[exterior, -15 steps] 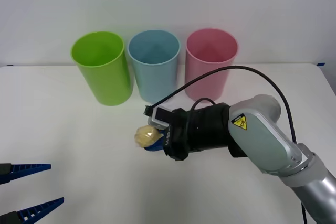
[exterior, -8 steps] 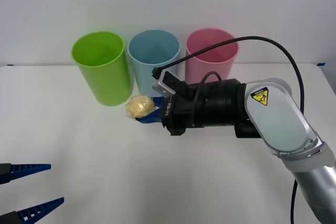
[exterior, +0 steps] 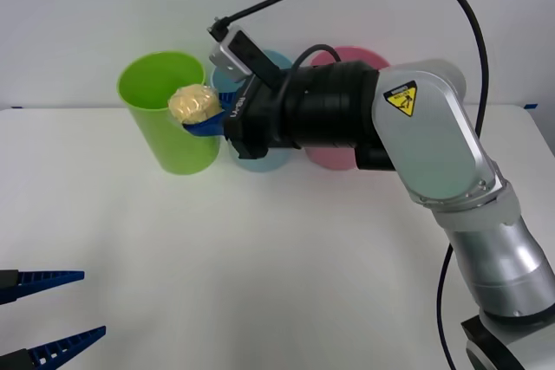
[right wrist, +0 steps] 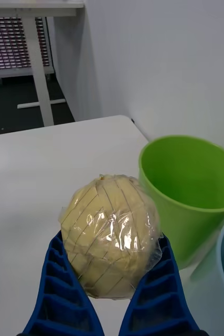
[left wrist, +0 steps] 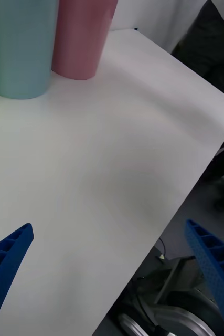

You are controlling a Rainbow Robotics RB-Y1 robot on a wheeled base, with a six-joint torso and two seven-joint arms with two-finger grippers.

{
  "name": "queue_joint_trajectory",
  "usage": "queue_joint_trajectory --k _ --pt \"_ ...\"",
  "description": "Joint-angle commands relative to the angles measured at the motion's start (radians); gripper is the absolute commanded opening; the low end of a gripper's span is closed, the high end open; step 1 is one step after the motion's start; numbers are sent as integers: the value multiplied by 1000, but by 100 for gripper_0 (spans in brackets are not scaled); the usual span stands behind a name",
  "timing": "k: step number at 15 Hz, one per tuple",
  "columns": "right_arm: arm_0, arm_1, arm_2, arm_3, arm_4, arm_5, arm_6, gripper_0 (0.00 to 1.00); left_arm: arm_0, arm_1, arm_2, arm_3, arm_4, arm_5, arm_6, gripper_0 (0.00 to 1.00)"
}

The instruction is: Put cans in the blue bin and PET bottles in the pink bin and trash in the green bin.

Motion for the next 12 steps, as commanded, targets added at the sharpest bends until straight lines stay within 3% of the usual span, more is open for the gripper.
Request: queue_joint_trajectory --k 1,8,12 --pt "-93 43 3 109 15 1 -25 0 0 0 0 0 0 0 0 100" --pt "-354 123 3 491 45 128 -13 0 0 0 0 0 0 0 0 100" --pt "-446 161 8 623 124 170 -15 0 0 0 0 0 0 0 0 100"
